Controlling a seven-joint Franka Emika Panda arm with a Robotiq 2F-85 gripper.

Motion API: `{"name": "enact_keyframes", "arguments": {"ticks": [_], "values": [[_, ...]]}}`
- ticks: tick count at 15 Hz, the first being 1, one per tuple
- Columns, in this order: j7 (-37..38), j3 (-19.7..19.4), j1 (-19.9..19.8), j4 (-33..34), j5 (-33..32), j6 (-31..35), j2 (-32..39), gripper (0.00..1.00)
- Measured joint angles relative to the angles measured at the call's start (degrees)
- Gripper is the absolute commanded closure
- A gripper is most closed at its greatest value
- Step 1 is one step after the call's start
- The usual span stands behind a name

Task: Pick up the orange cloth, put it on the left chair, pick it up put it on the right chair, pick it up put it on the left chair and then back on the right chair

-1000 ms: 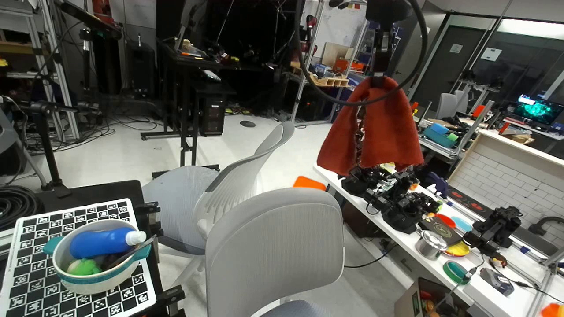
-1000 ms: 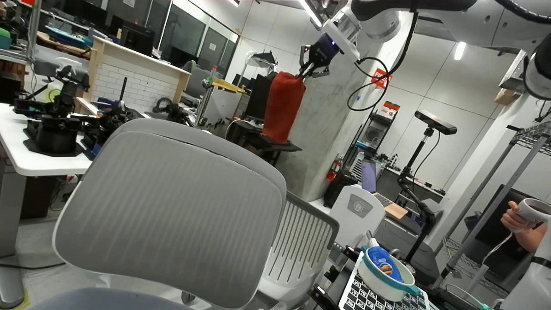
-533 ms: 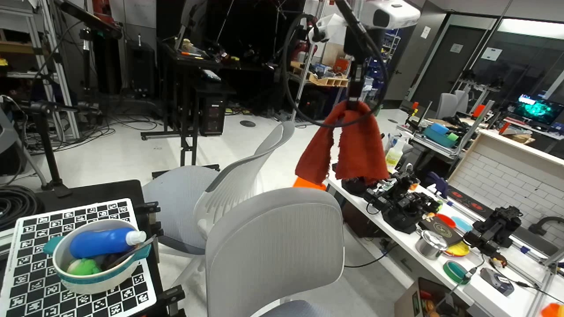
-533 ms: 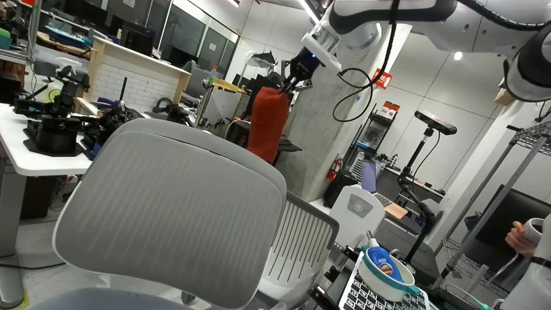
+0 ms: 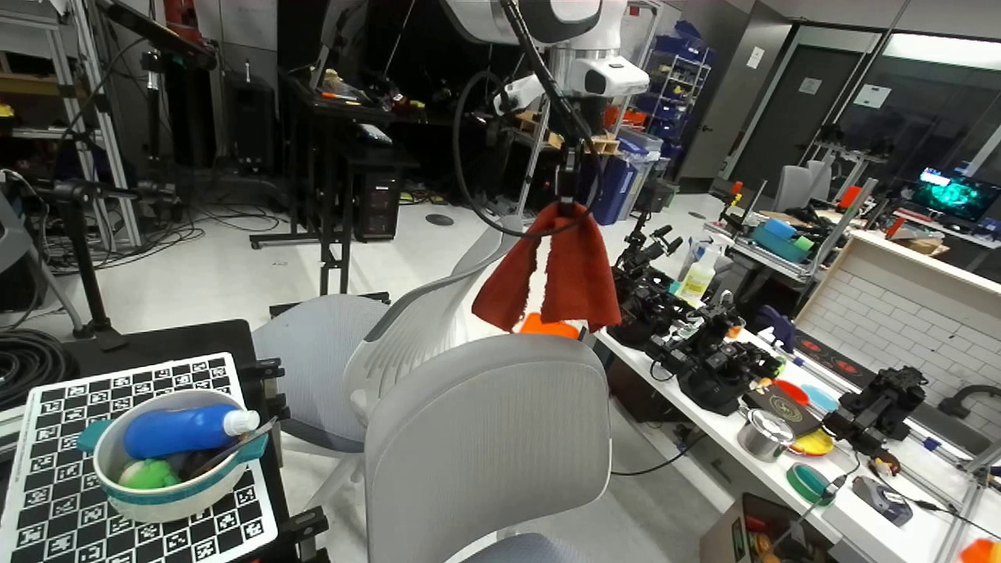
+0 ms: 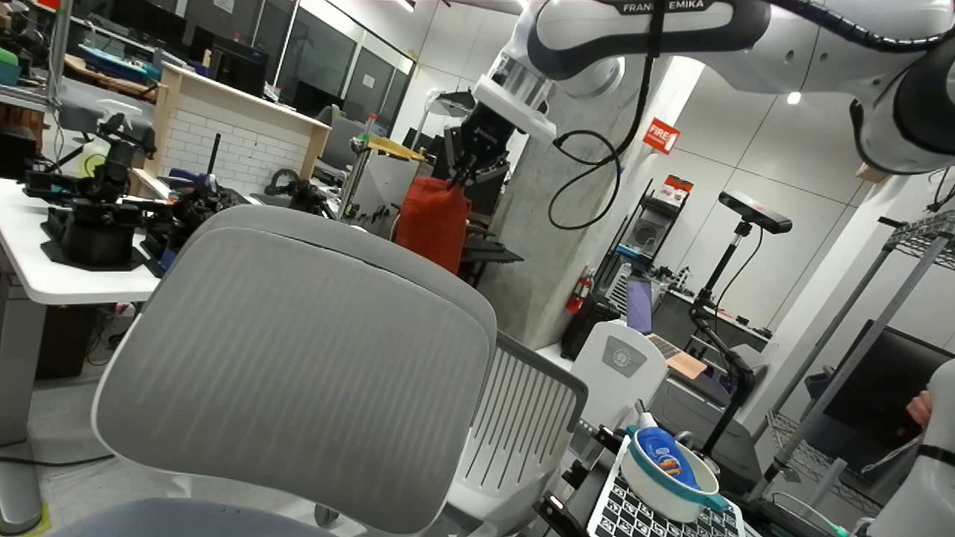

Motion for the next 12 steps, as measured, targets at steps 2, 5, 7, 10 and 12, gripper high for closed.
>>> {"name": "enact_keyframes", "arguments": {"ticks": [2, 5, 7, 10, 12], "values": [[1.33, -0.45, 0.4, -2.64, -3.45, 0.68, -1.59, 0.98], [2.62, -0.83, 0.38, -10.32, -8.11, 2.33, -7.49, 0.98], [3.19, -0.86, 0.21, -16.26, -10.51, 3.02, -12.09, 0.98], [3.92, -0.86, -0.47, -24.9, -13.01, 4.94, -17.64, 0.98], [4.18, -0.83, -1.23, -29.46, -13.87, 6.55, -20.12, 0.98]]}}
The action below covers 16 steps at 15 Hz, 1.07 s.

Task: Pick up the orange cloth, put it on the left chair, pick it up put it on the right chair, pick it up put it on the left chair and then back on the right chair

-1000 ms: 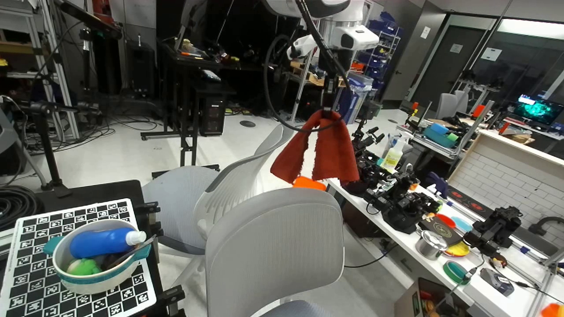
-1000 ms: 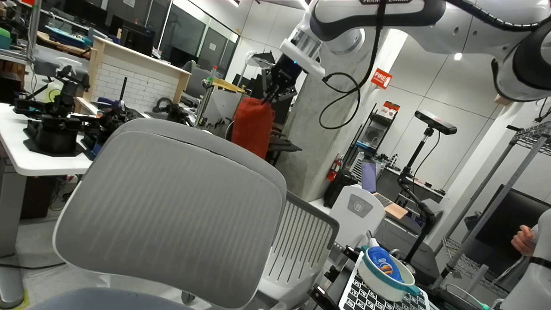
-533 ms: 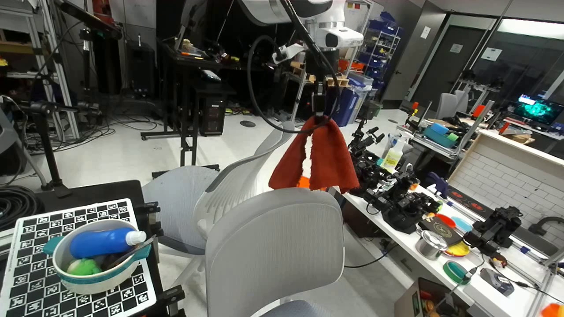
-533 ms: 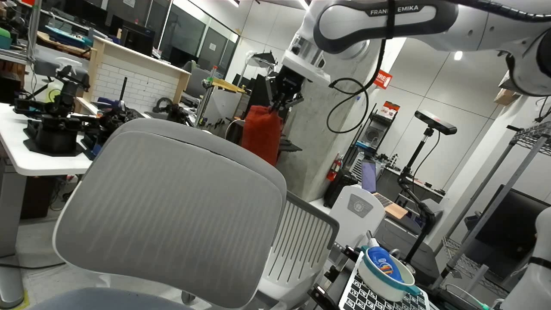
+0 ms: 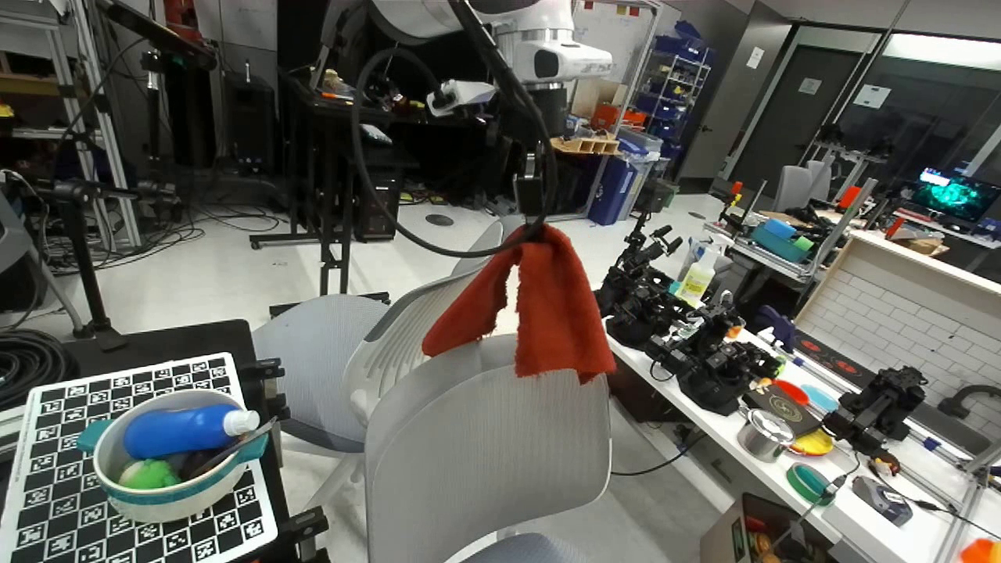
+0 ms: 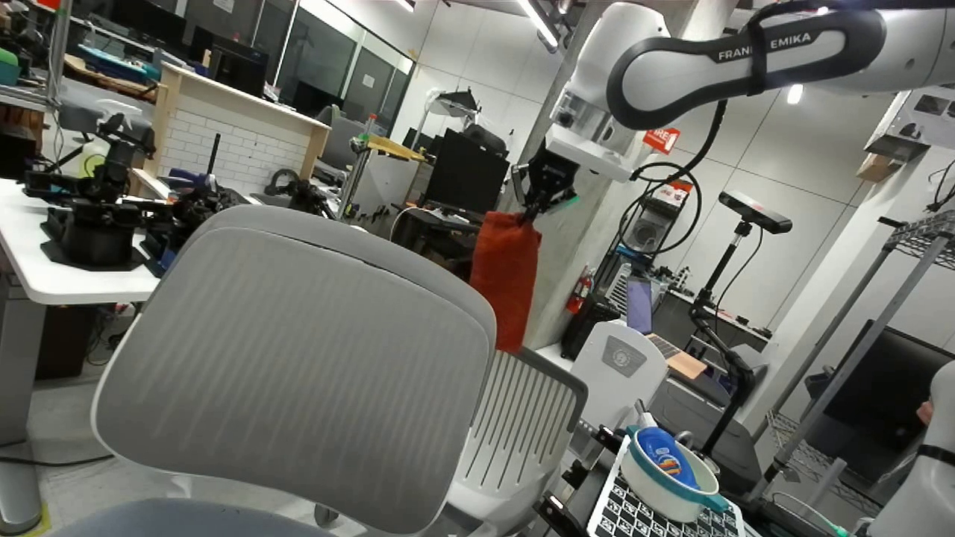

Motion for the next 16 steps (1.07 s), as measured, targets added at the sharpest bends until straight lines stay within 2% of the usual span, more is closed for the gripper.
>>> {"name": "enact_keyframes", "arguments": {"ticks": [6, 11, 16], "values": [[0.1, 0.17, -2.72, -6.68, -0.17, 4.08, -2.73, 0.98], [1.31, 0.59, -3.57, -7.85, -0.17, 6.28, -2.73, 0.98], [4.77, 3.37, -3.13, -8.08, -0.17, 8.49, -2.4, 0.98]]}}
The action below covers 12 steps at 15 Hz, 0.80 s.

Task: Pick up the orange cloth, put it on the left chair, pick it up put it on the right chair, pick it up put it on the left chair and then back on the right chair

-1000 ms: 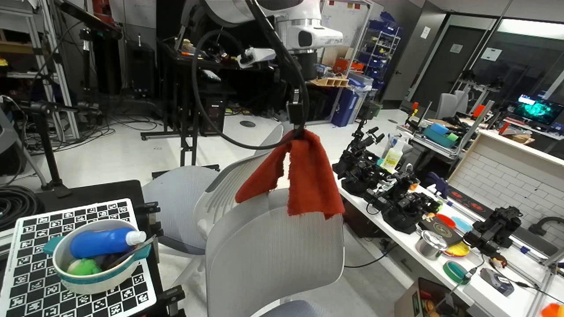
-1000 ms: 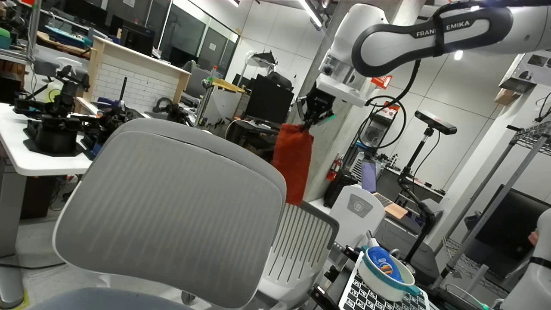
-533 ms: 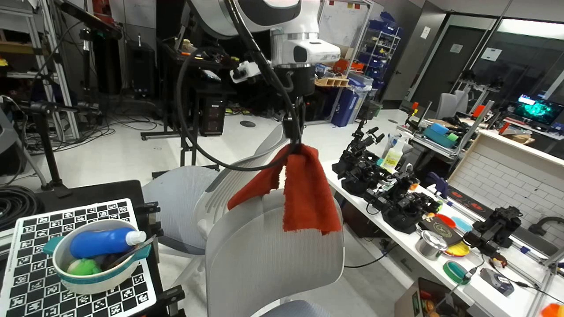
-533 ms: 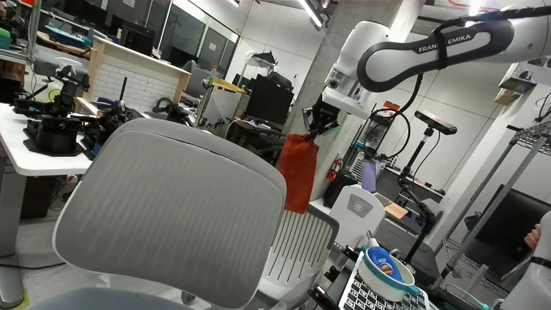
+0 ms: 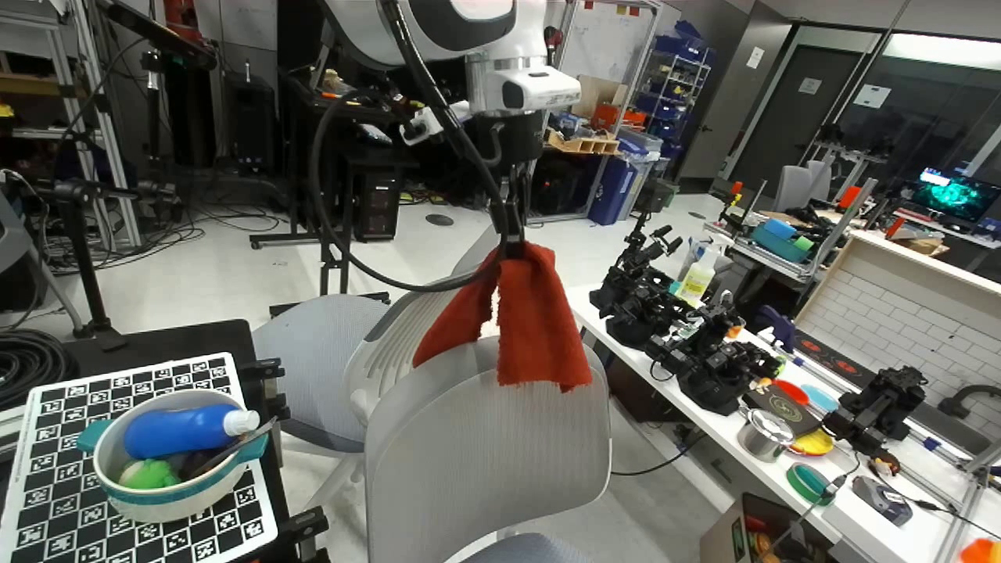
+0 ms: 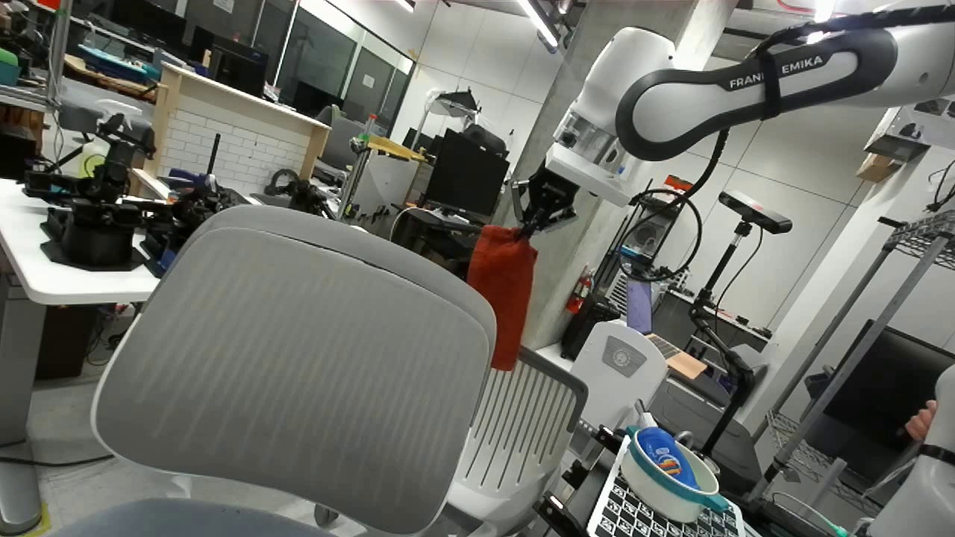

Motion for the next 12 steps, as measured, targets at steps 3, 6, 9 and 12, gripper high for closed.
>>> {"name": "enact_keyframes", "arguments": {"ticks": [3, 6, 9, 12], "values": [[2.03, 1.14, 0.42, 0.33, 0.0, 0.92, 1.1, 0.98], [2.99, 1.22, 0.38, 1.76, -0.01, 0.94, 2.71, 0.98], [3.26, 0.76, 0.14, 3.36, 0.0, 0.94, 4.13, 0.98], [3.25, 0.16, -0.38, 4.47, 0.0, 0.94, 5.19, 0.61]]}}
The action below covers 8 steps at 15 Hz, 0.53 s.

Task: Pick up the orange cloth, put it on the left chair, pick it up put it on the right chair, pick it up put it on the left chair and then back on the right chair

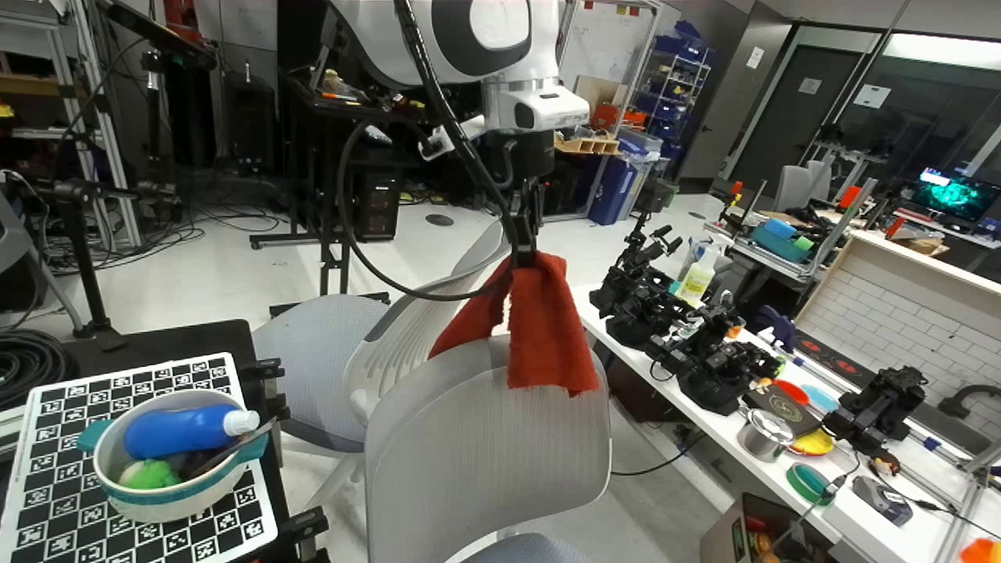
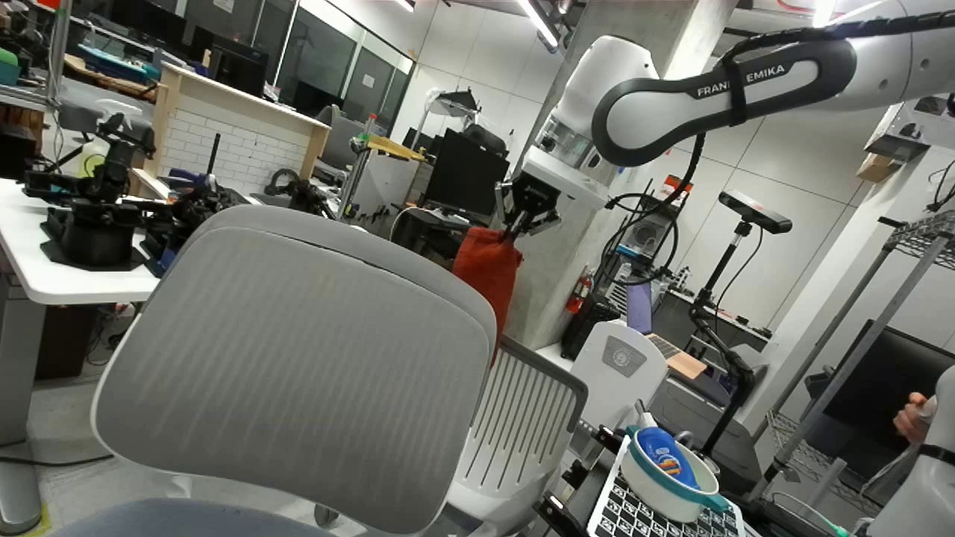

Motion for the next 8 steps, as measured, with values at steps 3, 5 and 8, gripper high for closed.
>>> {"name": "enact_keyframes", "arguments": {"ticks": [3, 5, 8], "values": [[0.0, -0.41, -0.12, 0.14, 0.02, -0.01, 0.69, 0.48], [0.0, -0.42, -0.11, 0.14, 0.02, -0.01, 0.97, 0.33], [-0.02, -0.5, -0.11, 0.12, 0.02, -0.01, 1.11, 0.1]]}}
